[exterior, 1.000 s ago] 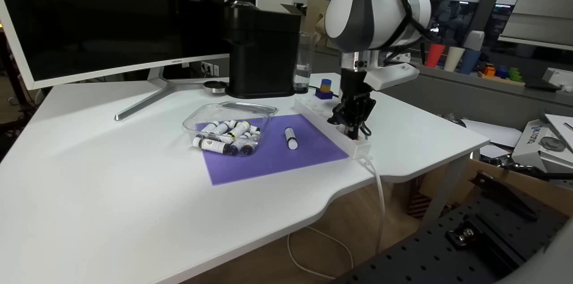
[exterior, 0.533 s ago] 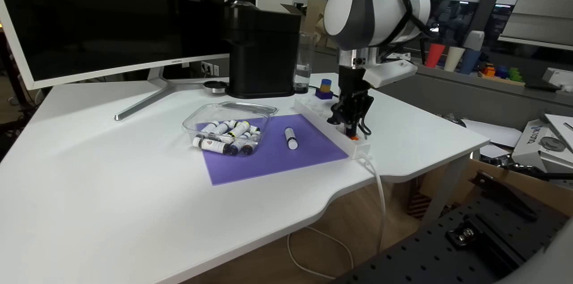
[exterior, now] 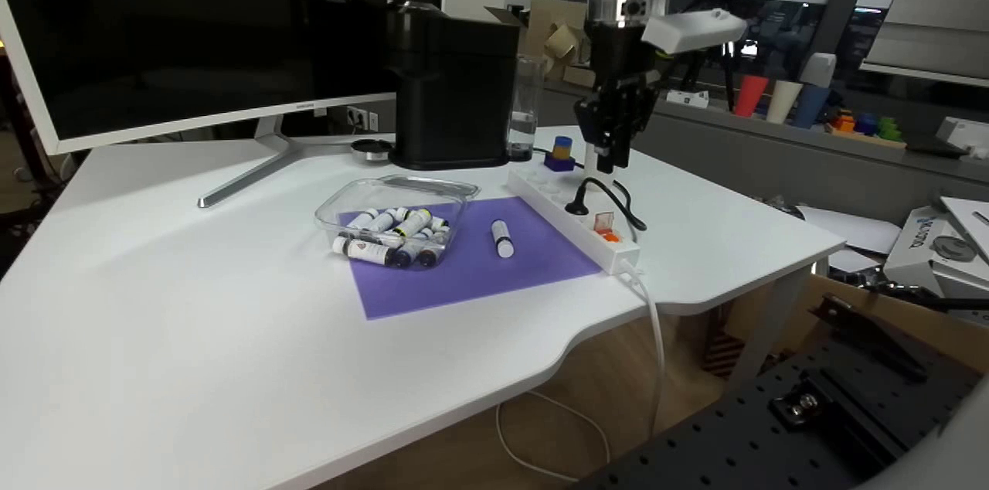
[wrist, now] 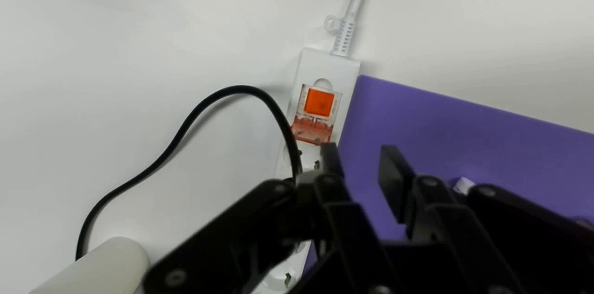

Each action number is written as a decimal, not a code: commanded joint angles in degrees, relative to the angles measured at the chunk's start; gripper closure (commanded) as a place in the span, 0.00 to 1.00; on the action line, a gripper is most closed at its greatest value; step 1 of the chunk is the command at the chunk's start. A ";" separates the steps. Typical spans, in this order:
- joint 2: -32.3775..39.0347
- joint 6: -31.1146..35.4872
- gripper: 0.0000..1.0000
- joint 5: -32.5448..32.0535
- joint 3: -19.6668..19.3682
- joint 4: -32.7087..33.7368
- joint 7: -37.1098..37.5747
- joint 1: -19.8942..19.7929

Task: Turn off the white extension cable

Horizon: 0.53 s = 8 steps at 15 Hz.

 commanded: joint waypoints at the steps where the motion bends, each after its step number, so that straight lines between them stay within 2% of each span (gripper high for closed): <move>1: -9.93 -8.89 0.41 0.66 2.14 -2.28 0.83 -0.36; 6: -19.23 -15.79 0.07 -0.41 4.50 -4.10 4.80 -1.06; 7: -20.74 -17.01 0.01 -0.27 4.84 -4.27 5.80 -1.29; 8: -22.07 -18.07 0.00 -0.43 5.19 -4.42 6.70 -1.60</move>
